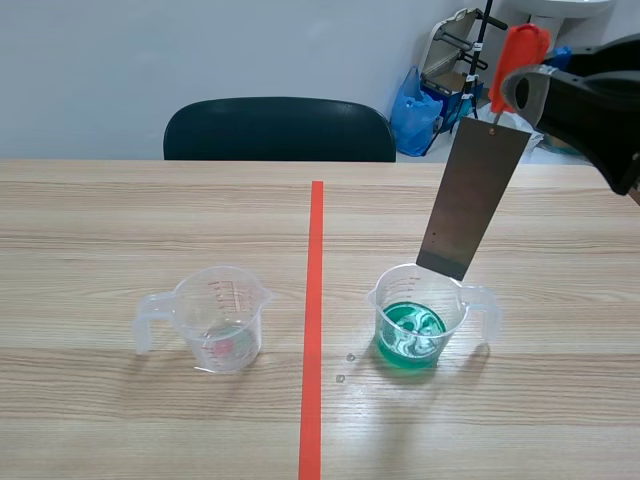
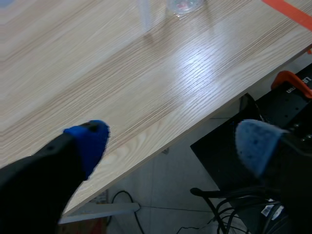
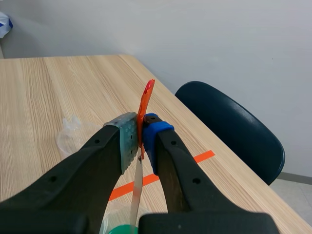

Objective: Do the redox reaction experiment

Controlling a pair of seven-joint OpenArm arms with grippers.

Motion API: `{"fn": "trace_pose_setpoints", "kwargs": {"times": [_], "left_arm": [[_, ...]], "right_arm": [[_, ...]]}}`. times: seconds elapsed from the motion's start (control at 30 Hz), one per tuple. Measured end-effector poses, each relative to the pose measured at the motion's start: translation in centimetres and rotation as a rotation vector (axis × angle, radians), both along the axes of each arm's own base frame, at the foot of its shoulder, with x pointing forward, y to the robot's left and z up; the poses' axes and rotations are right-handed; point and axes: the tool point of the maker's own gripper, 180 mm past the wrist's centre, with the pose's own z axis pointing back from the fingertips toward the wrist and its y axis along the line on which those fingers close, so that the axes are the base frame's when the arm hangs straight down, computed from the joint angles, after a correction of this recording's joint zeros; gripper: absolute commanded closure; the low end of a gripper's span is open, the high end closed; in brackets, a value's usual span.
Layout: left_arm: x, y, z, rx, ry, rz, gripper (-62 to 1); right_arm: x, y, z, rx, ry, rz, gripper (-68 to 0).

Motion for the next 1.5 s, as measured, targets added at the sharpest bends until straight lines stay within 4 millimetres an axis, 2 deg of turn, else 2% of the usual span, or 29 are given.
{"fn": "trace_pose_setpoints", "kwargs": {"times": [0.17, 1.5], "left_arm": [[0.12, 0.24, 0.31, -0.018, -0.019, 0.045, -62.3], [0.14, 0.24, 0.31, -0.017, -0.019, 0.043, -62.3]], "right_arm": [[0.00, 0.00, 0.00, 0.000, 0.000, 0.000, -2.0], [-0.01, 0.00, 0.00, 0.000, 0.000, 0.000, -2.0]]}}
